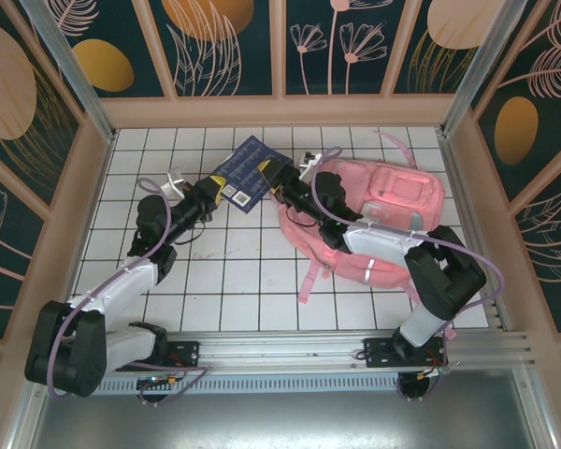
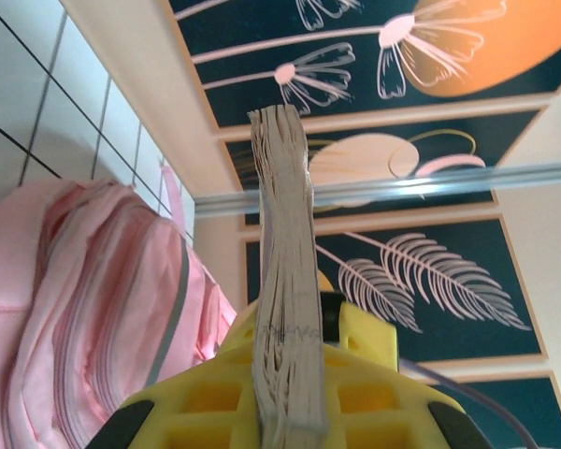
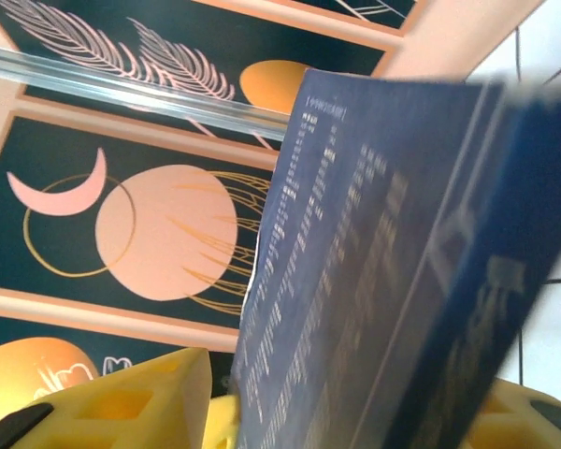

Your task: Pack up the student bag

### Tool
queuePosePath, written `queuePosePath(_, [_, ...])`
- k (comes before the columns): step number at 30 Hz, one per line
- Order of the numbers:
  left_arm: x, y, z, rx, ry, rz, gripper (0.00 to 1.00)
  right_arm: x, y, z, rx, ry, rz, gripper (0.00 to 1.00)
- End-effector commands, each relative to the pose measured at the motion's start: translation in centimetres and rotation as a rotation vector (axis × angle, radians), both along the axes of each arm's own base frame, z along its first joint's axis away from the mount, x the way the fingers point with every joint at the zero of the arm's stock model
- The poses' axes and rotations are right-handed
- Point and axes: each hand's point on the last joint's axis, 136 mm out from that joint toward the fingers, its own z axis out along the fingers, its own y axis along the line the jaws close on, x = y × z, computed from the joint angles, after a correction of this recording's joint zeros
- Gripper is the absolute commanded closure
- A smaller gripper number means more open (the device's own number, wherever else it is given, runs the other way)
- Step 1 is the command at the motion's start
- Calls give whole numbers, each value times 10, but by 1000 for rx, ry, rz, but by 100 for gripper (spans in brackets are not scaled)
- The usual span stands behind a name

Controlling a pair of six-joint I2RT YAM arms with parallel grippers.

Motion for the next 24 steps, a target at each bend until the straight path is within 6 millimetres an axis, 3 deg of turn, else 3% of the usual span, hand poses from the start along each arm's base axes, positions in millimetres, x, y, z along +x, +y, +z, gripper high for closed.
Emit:
queuePosePath(1, [-10, -12, 40, -30, -150, -85, 100, -20, 5, 32, 87, -106, 96, 59])
queuePosePath(6, [-11, -12, 34, 6, -133, -83, 100, -21, 7, 30, 112, -90, 82, 99])
queuePosePath(10, [-10, -11, 29, 27, -110, -63, 79, -20, -2, 23, 101, -63, 13, 100])
queuePosePath(13, [-11, -13, 27, 29, -111, -50, 71, -19, -4, 20, 98, -42, -23, 100])
queuePosePath(19, [-12, -27, 24, 23, -107, -71, 73, -17, -6, 19, 94, -25, -70, 100])
queuePosePath(24, [-15, -25, 19, 37, -110, -45, 73, -13, -9, 14, 74, -10, -102, 100])
